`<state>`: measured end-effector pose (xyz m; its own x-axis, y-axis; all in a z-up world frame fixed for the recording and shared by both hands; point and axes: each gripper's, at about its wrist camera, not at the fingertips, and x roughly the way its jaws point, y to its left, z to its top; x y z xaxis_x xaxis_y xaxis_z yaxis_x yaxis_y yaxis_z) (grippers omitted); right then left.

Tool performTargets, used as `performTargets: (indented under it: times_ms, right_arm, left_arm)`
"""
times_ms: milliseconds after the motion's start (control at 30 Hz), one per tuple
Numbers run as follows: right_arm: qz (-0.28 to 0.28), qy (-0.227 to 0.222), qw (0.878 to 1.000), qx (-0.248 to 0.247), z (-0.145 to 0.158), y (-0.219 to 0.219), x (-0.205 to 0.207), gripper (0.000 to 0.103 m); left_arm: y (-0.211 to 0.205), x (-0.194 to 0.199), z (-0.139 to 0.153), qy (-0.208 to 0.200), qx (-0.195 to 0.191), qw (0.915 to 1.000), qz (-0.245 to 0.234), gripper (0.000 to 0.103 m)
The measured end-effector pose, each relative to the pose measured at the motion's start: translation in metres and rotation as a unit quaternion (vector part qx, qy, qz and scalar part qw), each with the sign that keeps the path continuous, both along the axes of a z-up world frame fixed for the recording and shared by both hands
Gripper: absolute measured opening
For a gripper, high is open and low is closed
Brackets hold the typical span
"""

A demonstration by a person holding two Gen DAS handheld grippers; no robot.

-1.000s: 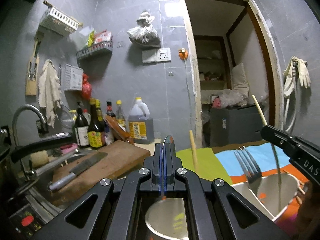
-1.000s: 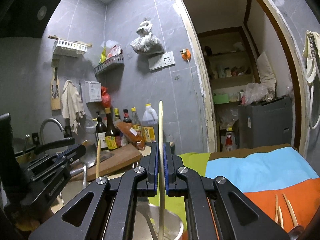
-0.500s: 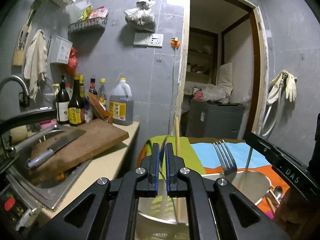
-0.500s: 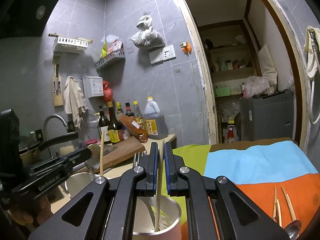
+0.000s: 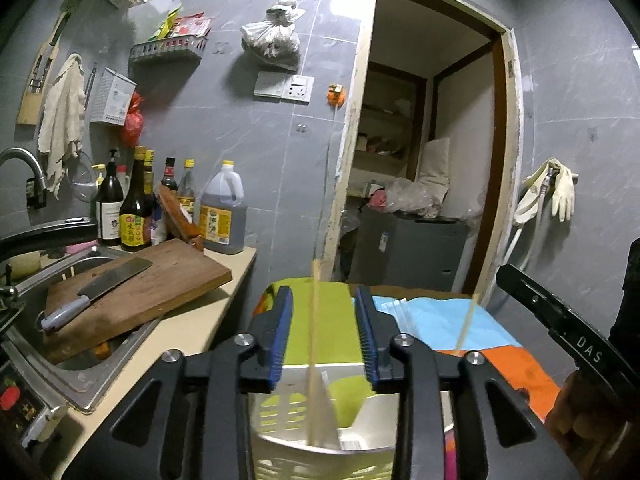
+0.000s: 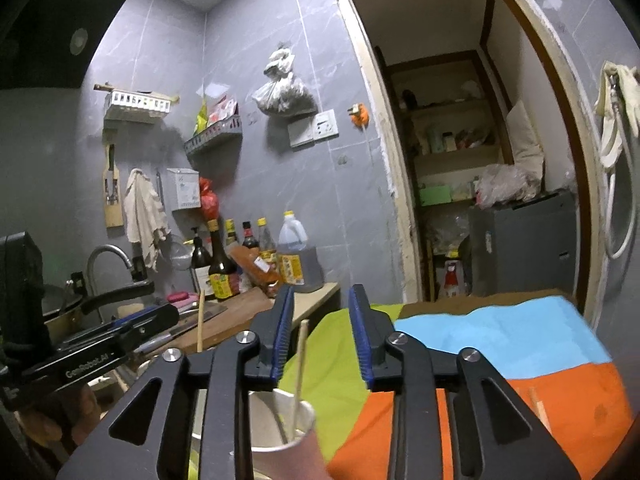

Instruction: Organize utensils

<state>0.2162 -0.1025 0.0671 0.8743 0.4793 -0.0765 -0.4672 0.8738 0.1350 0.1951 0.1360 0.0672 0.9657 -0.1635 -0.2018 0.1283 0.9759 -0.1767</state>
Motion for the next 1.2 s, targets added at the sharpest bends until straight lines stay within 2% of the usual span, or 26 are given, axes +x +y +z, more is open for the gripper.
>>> performTargets:
  times_ms: [67,133,267,400,467,533,700,900,1200]
  right_arm:
    - [-0.007,-0.009,1.0,-0.001,0.005,-0.011,-0.005,0.05]
    - [-0.014,-0.016,1.0,-0.003,0.011,-0.021,-0.008,0.055]
    - [-0.034,-0.032,0.999,-0.009,0.02,-0.044,-0.018,0.076]
    - [-0.058,-0.048,0.997,-0.015,0.026,-0.068,-0.029,0.089]
    - [-0.069,-0.054,0.996,-0.016,0.029,-0.08,-0.033,0.099]
    - [-0.081,-0.059,0.995,-0.017,0.03,-0.093,-0.038,0.103]
    - [-0.102,-0.058,0.993,-0.029,0.03,-0.118,-0.045,0.103]
    - [-0.127,-0.04,0.99,-0.048,0.021,-0.146,-0.047,0.103]
    - [-0.156,0.018,0.984,-0.08,-0.005,-0.179,-0.038,0.103]
  left_arm:
    - [-0.006,-0.003,0.005,-0.007,-0.007,0.9999,-0.006,0.039]
    - [-0.013,-0.006,0.01,-0.012,-0.009,0.9998,-0.012,0.046]
    - [-0.031,-0.013,0.018,-0.026,-0.011,0.9993,-0.024,0.059]
    - [-0.05,-0.018,0.025,-0.037,-0.013,0.9987,-0.032,0.071]
    - [-0.059,-0.02,0.027,-0.04,-0.014,0.9983,-0.041,0.078]
    - [-0.069,-0.023,0.029,-0.045,-0.013,0.9978,-0.047,0.085]
    - [-0.099,-0.027,0.028,-0.044,0.0,0.9964,-0.072,0.092]
    - [-0.135,-0.024,0.02,-0.023,0.013,0.9943,-0.103,0.093]
    - [-0.188,-0.009,-0.01,0.03,0.057,0.9892,-0.131,0.093]
